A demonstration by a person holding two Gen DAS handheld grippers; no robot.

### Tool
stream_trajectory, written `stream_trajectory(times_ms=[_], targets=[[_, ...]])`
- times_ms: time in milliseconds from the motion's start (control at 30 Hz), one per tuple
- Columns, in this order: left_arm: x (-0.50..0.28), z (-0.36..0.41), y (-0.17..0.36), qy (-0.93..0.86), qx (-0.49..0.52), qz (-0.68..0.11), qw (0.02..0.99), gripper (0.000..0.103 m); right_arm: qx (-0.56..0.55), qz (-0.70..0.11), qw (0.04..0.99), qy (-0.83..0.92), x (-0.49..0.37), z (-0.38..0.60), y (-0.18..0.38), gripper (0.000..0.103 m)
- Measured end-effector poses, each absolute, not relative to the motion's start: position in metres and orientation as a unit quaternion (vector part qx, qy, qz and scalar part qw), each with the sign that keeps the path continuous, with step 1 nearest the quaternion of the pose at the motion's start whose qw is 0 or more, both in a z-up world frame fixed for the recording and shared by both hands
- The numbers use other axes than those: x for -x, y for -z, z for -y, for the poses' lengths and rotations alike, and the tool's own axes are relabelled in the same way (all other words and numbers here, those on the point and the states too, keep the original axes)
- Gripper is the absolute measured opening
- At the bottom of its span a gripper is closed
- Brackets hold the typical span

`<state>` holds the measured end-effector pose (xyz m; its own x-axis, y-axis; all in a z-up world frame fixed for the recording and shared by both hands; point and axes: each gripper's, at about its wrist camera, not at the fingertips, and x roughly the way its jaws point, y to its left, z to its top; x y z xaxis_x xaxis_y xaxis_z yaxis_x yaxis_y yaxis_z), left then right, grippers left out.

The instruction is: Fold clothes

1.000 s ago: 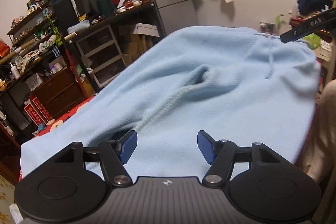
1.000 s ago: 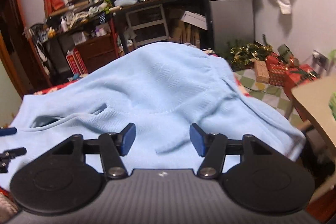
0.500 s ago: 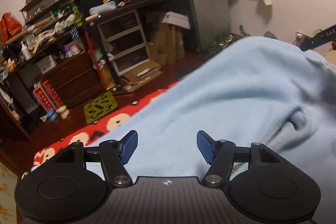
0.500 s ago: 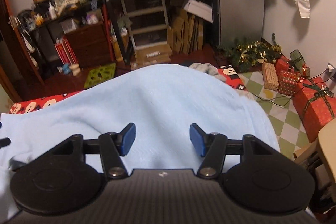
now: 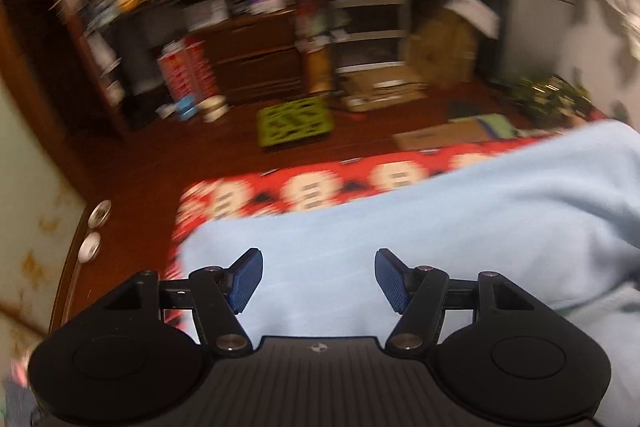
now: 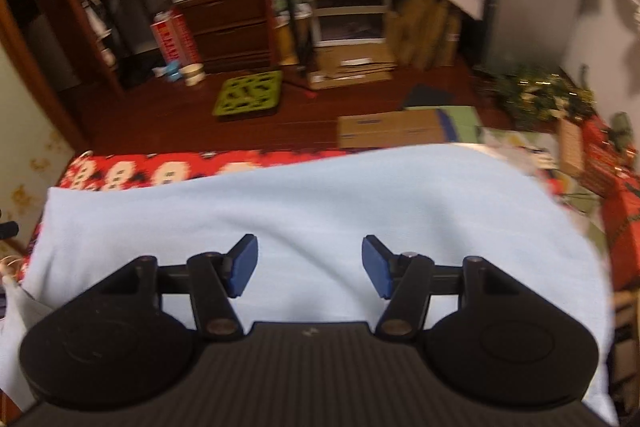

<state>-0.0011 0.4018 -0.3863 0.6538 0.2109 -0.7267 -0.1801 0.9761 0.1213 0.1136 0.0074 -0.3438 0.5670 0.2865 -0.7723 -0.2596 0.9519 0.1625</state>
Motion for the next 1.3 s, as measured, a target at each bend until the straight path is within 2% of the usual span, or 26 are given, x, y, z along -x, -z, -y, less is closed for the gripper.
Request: stream_trajectory(times_ms=[67, 233, 367, 533, 767, 967, 1000, 1033, 1100, 1167, 1300], targets=[[0.002, -0.434, 0.398, -0.116, -0.007, -0.412, 0.904, 0.052, -0.02, -0.44, 0.882, -0.167, -0.116, -0.049, 0.353, 0.062], [0.004, -0.513, 0.427, -0.132, 0.021, -0.438, 0.889, 0.038, -0.032, -0.44, 0.875, -0.2, -0.125, -0.155, 0.381, 0.062], [0.002, -0.553, 0.448, -0.141, 0.046, -0.448, 0.882, 0.038, -0.024, -0.439, 0.865, -0.242, -0.135, -0.243, 0.396, 0.061], [0.004, -0.567, 0.463, -0.146, 0.098, -0.441, 0.88, 0.038, 0.027, -0.441, 0.836, -0.325, -0.146, -0.345, 0.401, 0.06], [0.013, -0.575, 0.463, -0.154, 0.144, -0.433, 0.876, 0.038, 0.094, -0.44, 0.79, -0.415, -0.159, -0.468, 0.413, 0.06], [0.024, -0.574, 0.459, -0.154, 0.155, -0.437, 0.873, 0.04, 0.155, -0.472, 0.742, -0.45, -0.182, -0.552, 0.449, 0.059], [0.025, -0.572, 0.459, -0.151, 0.147, -0.438, 0.874, 0.04, 0.166, -0.481, 0.731, -0.454, -0.186, -0.562, 0.457, 0.057], [0.026, -0.569, 0.459, -0.15, 0.139, -0.439, 0.875, 0.041, 0.177, -0.491, 0.719, -0.459, -0.19, -0.569, 0.464, 0.048], [0.027, -0.565, 0.461, -0.143, 0.133, -0.439, 0.877, 0.042, 0.207, -0.499, 0.697, -0.472, -0.194, -0.581, 0.475, 0.021], [0.028, -0.561, 0.462, -0.138, 0.131, -0.439, 0.878, 0.042, 0.224, -0.498, 0.68, -0.489, -0.195, -0.582, 0.479, 0.013], [0.027, -0.558, 0.464, -0.125, 0.14, -0.442, 0.877, 0.042, 0.2, -0.49, 0.678, -0.51, -0.2, -0.555, 0.47, 0.009]])
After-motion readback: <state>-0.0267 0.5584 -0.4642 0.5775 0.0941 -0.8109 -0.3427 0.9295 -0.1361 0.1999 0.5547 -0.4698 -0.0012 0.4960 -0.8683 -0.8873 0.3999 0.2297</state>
